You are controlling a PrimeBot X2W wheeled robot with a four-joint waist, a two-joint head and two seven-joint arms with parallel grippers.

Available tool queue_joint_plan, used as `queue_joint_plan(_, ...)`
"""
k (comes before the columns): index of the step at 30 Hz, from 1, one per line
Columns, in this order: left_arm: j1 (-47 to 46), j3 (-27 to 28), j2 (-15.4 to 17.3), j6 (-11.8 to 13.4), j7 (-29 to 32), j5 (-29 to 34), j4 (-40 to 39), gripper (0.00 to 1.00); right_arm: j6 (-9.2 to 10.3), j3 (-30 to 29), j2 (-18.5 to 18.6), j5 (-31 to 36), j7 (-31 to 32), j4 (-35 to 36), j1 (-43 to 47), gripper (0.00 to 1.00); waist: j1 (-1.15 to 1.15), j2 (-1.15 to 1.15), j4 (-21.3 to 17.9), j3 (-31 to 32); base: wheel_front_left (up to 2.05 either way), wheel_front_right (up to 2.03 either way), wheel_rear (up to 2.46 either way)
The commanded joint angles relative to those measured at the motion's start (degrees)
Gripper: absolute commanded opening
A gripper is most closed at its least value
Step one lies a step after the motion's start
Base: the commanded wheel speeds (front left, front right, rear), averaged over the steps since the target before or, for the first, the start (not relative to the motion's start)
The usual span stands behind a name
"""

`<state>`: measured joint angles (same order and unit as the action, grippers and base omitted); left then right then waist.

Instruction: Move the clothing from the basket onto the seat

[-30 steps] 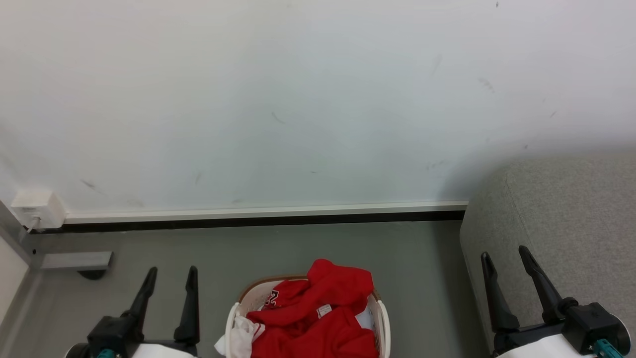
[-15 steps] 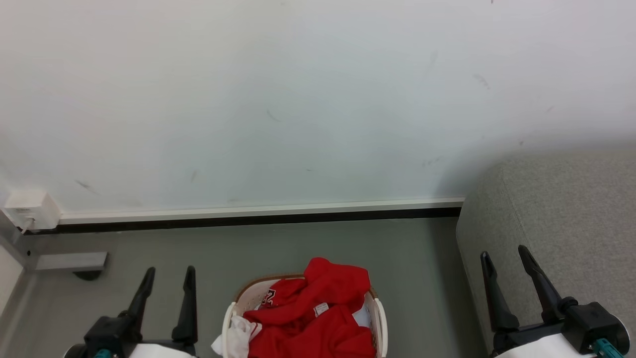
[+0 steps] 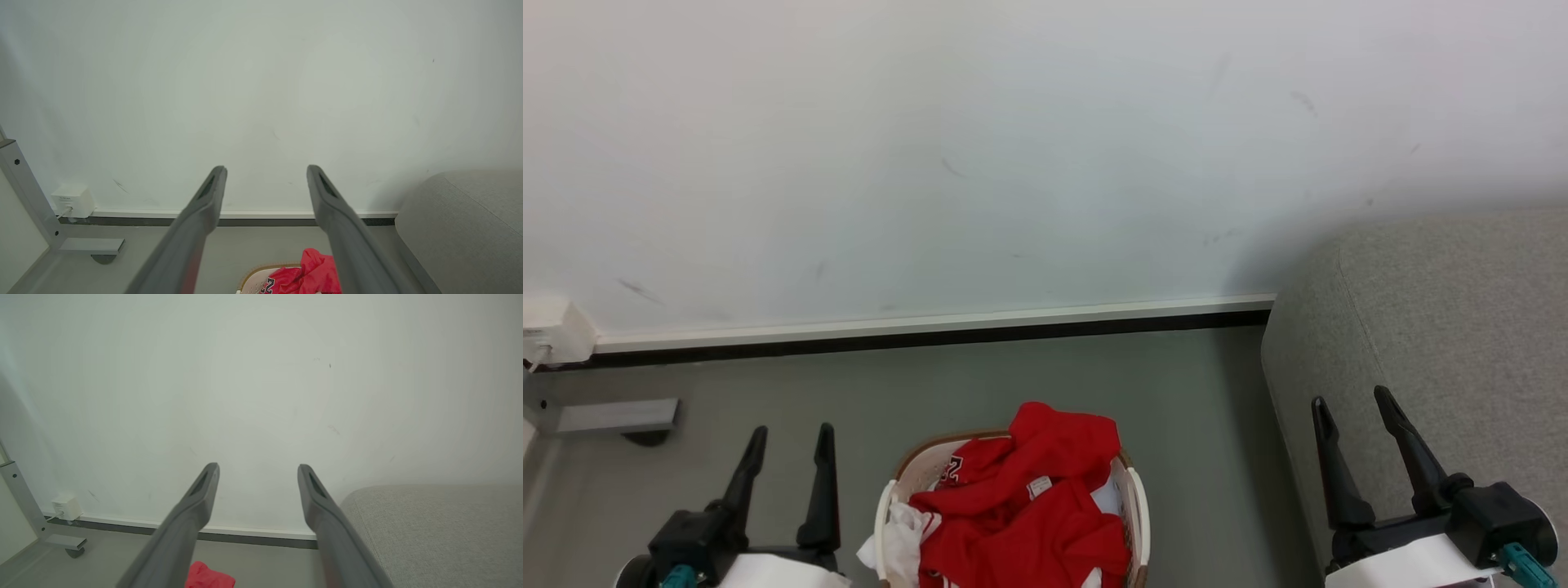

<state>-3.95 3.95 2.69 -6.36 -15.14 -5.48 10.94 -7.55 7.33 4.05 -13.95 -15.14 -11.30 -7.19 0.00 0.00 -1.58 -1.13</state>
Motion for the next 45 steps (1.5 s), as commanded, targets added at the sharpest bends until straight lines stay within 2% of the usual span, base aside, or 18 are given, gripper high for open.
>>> queue_joint_plan(1, -0.4, 0.1, 0.4, -0.1, 0.0, -0.8, 0.0, 1.0, 0.12, -0.1, 0.3, 0.2, 0.0, 0.1, -1.0, 1.0, 0.0, 0.0, -0.3, -0.5, 0.0, 0.0, 0.0)
queue_joint_plan(21, -9.5, 1.2, 1.2, -1.1, 0.0, -2.5, 0.3, 1.0, 0.12, 0.1, -0.7, 2.3, 0.0, 3.7, -7.9, 1.0, 0.0, 0.0, -4.6, -15.2, 0.0, 0.0, 0.0)
queue_joint_plan(36, -19.4, -10.7, 9.4, -1.1, 0.0, -9.4, 7.7, 1.0, 0.12, -0.5, -1.2, 2.3, 0.0, 7.4, -13.7, 1.0, 0.0, 0.0, -7.6, -28.3, 0.0, 0.0, 0.0)
queue_joint_plan(45, -26.7, -21.8, 15.0, -1.1, 0.0, -17.6, 20.6, 1.0, 0.12, -1.2, -1.2, -0.7, 0.0, 10.3, -16.5, 1.0, 0.0, 0.0, -10.6, -34.6, 0.0, 0.0, 0.0)
